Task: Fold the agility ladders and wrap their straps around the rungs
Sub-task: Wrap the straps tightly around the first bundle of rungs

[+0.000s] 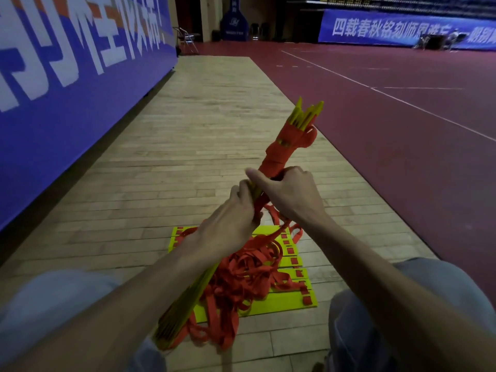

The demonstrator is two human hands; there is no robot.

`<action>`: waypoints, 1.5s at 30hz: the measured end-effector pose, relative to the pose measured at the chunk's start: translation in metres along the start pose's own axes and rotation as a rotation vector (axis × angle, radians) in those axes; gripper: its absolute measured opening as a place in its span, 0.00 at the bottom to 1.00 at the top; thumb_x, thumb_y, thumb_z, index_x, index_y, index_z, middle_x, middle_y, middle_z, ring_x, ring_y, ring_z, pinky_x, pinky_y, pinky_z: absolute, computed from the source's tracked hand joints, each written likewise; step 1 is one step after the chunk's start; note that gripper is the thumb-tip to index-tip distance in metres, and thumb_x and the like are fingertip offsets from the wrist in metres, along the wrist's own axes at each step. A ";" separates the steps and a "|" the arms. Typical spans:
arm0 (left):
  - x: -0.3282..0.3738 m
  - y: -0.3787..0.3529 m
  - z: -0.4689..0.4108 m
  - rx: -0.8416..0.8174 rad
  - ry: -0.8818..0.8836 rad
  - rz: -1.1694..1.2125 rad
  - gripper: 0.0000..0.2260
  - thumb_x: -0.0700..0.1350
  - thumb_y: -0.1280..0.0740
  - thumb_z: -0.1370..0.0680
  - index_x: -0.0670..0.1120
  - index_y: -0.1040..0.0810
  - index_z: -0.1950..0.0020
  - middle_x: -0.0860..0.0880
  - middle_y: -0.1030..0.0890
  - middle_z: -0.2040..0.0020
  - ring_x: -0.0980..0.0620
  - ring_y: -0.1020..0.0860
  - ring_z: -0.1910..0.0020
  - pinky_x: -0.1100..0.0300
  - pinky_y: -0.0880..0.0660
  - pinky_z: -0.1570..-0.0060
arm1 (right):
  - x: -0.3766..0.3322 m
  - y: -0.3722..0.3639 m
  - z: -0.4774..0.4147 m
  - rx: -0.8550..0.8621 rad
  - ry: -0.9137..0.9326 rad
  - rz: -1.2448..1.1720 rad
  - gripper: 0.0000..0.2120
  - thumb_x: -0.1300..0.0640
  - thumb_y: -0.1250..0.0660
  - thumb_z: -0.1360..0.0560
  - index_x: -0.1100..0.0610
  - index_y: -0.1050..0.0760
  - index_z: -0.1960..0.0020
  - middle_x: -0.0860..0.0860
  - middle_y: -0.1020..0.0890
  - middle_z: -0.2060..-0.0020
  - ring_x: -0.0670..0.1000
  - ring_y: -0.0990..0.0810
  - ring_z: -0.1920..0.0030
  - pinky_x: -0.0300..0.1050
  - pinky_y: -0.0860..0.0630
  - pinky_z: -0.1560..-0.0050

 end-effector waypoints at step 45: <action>-0.005 0.009 0.004 0.173 -0.077 -0.138 0.34 0.52 0.36 0.20 0.51 0.54 0.21 0.46 0.28 0.37 0.44 0.20 0.48 0.48 0.21 0.53 | -0.007 0.014 -0.001 -0.231 -0.020 -0.394 0.16 0.47 0.29 0.24 0.60 0.19 0.59 0.55 0.15 0.63 0.50 0.22 0.76 0.41 0.25 0.73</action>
Point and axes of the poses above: each hand's wrist, its own z-axis away from the middle knuckle, its own y-axis out of the back of the hand, x = y × z, the point moved 5 cm from there along -z, towards the middle knuckle
